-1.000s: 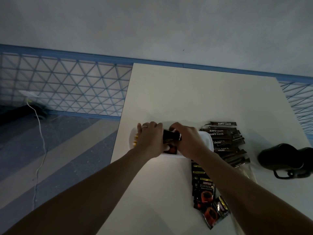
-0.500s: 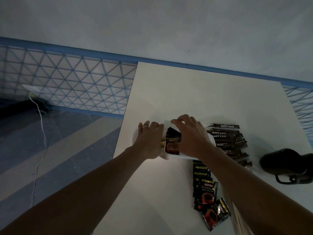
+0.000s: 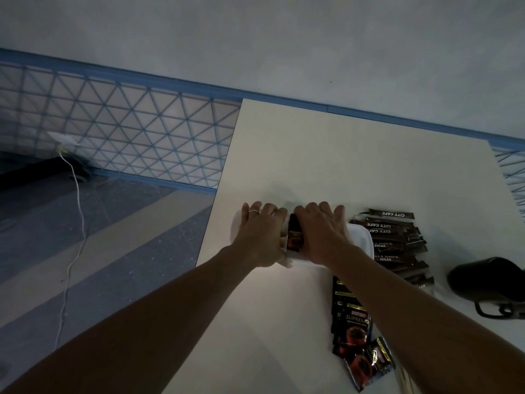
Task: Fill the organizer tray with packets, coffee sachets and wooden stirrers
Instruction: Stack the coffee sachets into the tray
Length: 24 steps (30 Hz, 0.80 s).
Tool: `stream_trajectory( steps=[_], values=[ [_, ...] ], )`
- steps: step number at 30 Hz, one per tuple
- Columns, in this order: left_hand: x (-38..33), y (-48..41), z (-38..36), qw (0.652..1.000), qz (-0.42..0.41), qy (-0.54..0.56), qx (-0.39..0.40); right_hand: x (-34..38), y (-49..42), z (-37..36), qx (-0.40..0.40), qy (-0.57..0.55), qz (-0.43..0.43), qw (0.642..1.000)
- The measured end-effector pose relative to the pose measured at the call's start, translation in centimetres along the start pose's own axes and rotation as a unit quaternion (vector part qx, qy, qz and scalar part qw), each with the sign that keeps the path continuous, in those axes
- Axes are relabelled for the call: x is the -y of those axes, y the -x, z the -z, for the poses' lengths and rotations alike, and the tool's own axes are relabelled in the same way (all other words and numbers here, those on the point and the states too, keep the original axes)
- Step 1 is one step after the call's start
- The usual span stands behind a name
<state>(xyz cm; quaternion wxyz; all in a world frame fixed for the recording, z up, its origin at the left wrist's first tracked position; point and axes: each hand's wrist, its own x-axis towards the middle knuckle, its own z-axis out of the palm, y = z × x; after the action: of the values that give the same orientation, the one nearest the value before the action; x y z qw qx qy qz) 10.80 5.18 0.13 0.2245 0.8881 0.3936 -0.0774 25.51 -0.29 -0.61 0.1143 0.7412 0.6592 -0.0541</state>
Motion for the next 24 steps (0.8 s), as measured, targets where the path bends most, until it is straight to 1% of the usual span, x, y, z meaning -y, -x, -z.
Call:
stream_trajectory(
  steps=[6,10,17,24],
  values=[
    [0.1,0.0,-0.1,1.0,-0.003,-0.001,-0.01,0.3,-0.3,-0.2,-0.011,-0.007,0.01,1.0],
    [0.1,0.0,0.0,1.0,-0.002,-0.002,-0.005,-0.4,-0.1,-0.1,-0.026,-0.046,0.009,0.999],
    [0.0,0.1,0.0,1.0,0.003,-0.012,0.014,-1.8,-0.3,1.0,-0.062,-0.125,-0.019,0.99],
    [0.0,0.1,0.1,1.0,-0.001,-0.011,0.013,-1.4,0.2,0.6,-0.081,-0.134,-0.035,0.987]
  ],
)
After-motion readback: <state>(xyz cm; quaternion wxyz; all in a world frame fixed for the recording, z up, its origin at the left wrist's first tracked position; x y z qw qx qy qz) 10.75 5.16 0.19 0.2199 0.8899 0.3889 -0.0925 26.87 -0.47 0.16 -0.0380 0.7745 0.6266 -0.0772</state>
